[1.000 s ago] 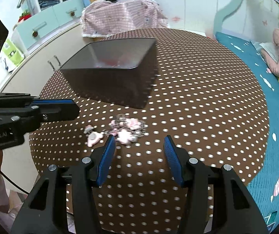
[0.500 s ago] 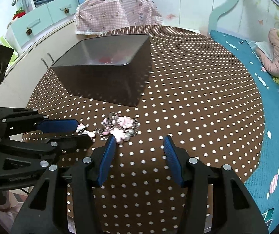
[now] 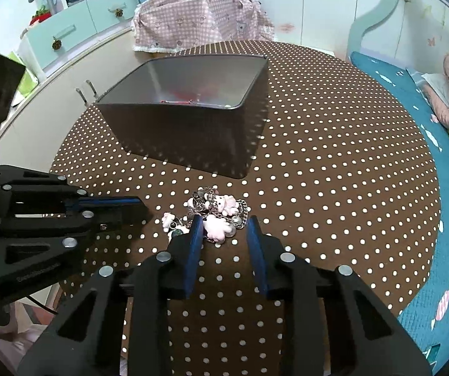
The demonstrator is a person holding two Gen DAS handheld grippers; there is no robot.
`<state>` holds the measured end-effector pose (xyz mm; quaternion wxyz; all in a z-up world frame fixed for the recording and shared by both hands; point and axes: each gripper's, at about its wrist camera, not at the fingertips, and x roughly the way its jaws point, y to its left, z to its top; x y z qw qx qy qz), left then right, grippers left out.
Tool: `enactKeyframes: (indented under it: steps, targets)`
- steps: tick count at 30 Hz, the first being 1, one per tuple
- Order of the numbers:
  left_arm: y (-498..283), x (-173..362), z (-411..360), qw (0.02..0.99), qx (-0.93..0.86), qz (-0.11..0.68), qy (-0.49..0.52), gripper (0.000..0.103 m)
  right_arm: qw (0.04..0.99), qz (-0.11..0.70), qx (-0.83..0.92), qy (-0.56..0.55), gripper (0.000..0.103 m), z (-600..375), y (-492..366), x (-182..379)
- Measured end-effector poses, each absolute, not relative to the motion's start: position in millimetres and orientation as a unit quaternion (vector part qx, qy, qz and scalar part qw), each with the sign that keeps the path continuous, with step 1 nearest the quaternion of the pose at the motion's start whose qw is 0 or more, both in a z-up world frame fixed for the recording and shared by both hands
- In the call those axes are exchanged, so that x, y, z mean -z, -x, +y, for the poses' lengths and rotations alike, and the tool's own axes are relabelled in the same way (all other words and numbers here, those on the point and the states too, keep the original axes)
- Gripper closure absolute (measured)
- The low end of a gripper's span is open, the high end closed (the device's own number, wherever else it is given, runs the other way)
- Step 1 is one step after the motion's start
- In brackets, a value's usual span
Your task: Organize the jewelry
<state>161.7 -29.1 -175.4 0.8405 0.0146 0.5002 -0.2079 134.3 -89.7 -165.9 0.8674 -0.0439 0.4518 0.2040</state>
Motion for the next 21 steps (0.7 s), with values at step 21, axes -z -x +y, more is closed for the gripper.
enactKeyframes:
  steps: [21]
  targets:
    - [-171.3, 186.9, -59.0, 0.831, 0.233, 0.504, -0.017, 0.081, 0.879, 0.429, -0.207, 0.020, 0.094, -109.1, -132.0, 147.4]
